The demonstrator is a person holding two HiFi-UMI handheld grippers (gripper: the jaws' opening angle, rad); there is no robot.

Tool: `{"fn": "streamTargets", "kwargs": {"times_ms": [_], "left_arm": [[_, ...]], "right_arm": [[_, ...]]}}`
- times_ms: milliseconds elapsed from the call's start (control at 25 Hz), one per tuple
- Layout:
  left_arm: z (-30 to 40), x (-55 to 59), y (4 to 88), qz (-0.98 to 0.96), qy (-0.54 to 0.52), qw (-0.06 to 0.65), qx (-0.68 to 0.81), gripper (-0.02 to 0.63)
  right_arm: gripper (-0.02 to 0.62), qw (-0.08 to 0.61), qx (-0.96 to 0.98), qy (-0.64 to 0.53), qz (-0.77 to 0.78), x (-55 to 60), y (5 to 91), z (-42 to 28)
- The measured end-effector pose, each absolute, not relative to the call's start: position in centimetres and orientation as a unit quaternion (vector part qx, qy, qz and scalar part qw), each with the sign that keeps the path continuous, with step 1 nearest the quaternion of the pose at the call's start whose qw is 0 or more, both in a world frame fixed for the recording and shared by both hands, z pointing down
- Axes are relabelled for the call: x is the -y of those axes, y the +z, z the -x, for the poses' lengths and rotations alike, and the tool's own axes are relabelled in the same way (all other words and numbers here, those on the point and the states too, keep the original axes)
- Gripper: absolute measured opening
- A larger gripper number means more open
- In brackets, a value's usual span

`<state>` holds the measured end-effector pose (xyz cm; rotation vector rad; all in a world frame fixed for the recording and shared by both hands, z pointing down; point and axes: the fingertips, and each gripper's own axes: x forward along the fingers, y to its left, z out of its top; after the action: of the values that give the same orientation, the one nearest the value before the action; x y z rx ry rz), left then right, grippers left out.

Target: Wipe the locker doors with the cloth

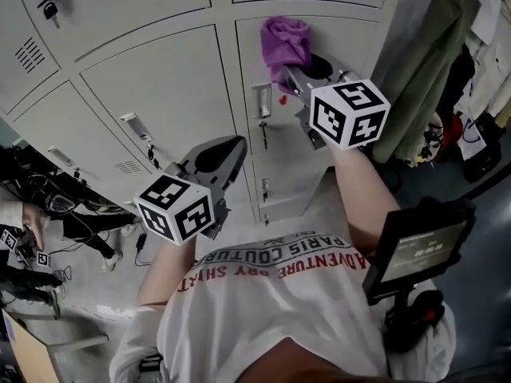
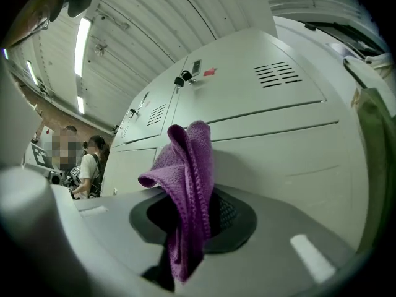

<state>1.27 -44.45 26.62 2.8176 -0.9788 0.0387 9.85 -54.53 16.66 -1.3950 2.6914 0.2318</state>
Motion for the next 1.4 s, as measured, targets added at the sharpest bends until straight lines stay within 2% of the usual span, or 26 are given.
{"fn": "streamTargets", "kwargs": {"times_ms": [800, 1200, 1400], "left_arm": [[-4.2, 44.8, 26.8, -0.95, 0.019, 0.078, 0.302, 0.002], [-3.5, 45.1, 26.4, -0.944, 0.01, 0.077, 0.32, 0.002], [-3.2, 45.0, 26.2, -0.941, 0.002, 0.08, 0.328, 0.002]], "right_arm": [[0.066, 0.1, -0.802, 0.067, 0.585, 55.1, 15.5, -26.4], [0.066, 0.107, -0.798, 0.061, 0.589, 55.0, 15.7, -27.0], [0.066, 0.151, -0.839, 0.062, 0.518, 52.1, 14.7, -22.0]]}}
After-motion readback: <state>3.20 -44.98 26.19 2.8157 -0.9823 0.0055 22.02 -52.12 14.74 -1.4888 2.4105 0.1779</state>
